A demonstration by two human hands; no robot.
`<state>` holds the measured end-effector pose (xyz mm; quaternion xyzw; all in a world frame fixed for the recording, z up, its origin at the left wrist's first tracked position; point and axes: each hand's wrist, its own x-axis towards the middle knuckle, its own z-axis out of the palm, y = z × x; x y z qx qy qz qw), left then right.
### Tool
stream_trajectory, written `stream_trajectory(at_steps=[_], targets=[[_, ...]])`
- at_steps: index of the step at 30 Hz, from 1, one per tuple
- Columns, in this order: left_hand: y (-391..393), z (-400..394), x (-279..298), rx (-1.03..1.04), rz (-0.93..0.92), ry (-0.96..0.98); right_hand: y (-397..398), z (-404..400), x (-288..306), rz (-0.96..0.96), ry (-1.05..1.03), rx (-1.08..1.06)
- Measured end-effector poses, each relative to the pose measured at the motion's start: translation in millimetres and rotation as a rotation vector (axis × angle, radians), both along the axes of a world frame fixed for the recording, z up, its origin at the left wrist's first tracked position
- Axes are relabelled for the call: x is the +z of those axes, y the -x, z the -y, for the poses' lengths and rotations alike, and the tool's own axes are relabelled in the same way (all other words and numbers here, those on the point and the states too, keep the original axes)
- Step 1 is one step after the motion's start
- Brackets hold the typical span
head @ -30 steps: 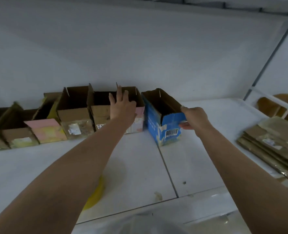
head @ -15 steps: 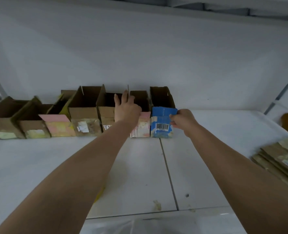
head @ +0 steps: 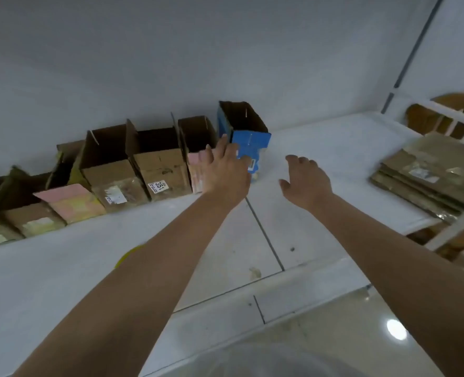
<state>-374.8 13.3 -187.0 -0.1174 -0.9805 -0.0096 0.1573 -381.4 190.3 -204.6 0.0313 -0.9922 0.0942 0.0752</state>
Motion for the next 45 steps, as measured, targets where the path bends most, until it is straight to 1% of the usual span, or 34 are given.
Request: stream_trajectory(at_steps=[2,4,9,11,14,19,21,25,28,31,35,39,41,43,45], targets=[[-13.9,-20.0,-8.9,-0.074,0.049,-0.022,-26.3,-16.1,-5.6,-0.016,-0.081,-0.032],[-29.4,-38.4,-19.0,-0.132,0.102,-0.050,-52.3,-31.2,-13.3,-0.018,-0.118,-0.060],[-71.7,-77.6,-50.5,-0.283,0.242,-0.042,-113.6,-66.3,-41.8,0.070,-0.138,-0.153],[-79.3,-94.6,-53.0,-0.327,0.263,-0.027,-128.8,-85.6,-49.2,0.089,-0.138,-0.200],[-80.1,-125.1,-46.4,-0.385,0.236,-0.004,-137.0,-121.2,-50.3,0.093,-0.131,-0.280],[-65.4,-197.9,-37.3,-0.446,0.169,0.016,-130.6,-197.4,-45.5,0.065,-0.130,-0.362],[-58.2,-234.0,-37.4,-0.459,0.176,0.018,-124.6,-232.0,-45.8,0.076,-0.137,-0.380],[-48.7,-299.8,-41.9,-0.456,0.185,0.035,-108.5,-305.7,-46.1,0.056,-0.153,-0.416],[-43.6,-328.5,-47.9,-0.432,0.159,0.037,-88.2,-346.7,-41.7,0.076,-0.188,-0.438],[-34.7,-342.4,-51.6,-0.412,0.158,0.021,-61.5,-366.1,-41.6,0.065,-0.211,-0.411],[-16.4,-348.7,-54.3,-0.407,0.159,-0.005,-28.1,-374.2,-49.8,0.075,-0.168,-0.373],[1.0,-344.2,-58.9,-0.395,0.167,-0.021,-10.0,-378.3,-59.1,0.182,-0.167,-0.351],[6.4,-340.6,-60.1,-0.378,0.183,-0.028,-9.2,-382.2,-63.5,0.204,-0.172,-0.334],[10.1,-338.3,-59.3,-0.369,0.191,-0.034,-11.2,-384.7,-62.8,0.169,-0.170,-0.314],[13.6,-338.5,-57.7,-0.378,0.184,-0.055,-12.7,-385.6,-55.5,0.073,-0.188,-0.310]])
